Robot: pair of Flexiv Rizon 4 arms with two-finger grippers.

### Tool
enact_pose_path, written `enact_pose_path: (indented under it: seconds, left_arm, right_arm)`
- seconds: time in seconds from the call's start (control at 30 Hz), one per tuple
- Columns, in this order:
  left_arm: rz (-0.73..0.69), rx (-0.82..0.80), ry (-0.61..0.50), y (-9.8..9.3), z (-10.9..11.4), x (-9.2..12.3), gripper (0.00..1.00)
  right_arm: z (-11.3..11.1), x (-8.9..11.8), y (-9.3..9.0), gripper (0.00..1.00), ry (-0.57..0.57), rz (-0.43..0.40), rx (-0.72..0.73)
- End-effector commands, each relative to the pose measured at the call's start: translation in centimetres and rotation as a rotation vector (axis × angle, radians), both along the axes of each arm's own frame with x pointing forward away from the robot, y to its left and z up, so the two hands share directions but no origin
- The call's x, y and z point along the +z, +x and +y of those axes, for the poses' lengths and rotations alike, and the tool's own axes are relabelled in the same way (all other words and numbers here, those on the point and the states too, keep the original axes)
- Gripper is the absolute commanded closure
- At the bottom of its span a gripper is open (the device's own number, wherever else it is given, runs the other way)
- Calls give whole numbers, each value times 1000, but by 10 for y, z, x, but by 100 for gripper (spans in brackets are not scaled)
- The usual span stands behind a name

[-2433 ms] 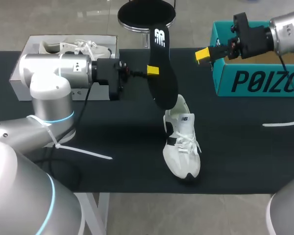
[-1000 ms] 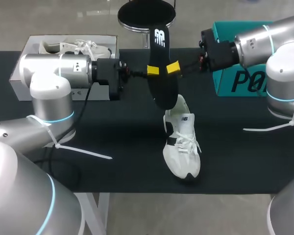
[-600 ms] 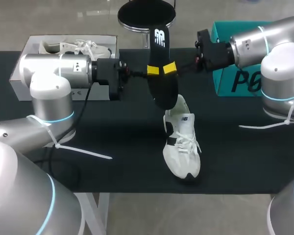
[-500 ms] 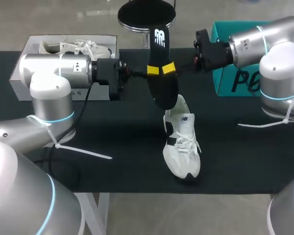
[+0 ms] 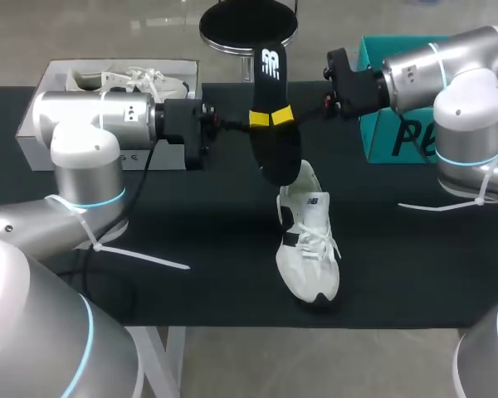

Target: Take the shoe out of the shoebox, open the shoe tongue, remove and reinsert the insole, then place the shoe into the shoebox

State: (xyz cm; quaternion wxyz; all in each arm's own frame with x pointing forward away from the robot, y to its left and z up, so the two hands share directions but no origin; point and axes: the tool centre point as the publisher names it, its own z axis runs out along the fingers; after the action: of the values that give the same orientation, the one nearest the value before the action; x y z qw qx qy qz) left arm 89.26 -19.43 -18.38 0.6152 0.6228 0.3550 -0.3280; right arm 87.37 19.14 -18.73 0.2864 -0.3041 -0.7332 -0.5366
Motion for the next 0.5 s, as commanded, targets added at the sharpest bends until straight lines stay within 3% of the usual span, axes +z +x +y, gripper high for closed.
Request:
enact_pose_path:
  seconds: [0.03, 0.1, 0.17, 0.5]
  left_arm:
    - [-2, 3, 1, 0, -2, -1, 100]
    - [-2, 3, 1, 0, -2, -1, 100]
    - [-2, 3, 1, 0, -2, -1, 100]
    - [-2, 3, 1, 0, -2, -1, 100]
  right_arm:
    - [1, 0, -1, 73, -1, -2, -5]
    - [1, 0, -1, 91, 0, -3, -6]
    - [1, 0, -1, 100, 1, -3, -7]
    - [1, 0, -1, 100, -1, -7, -3]
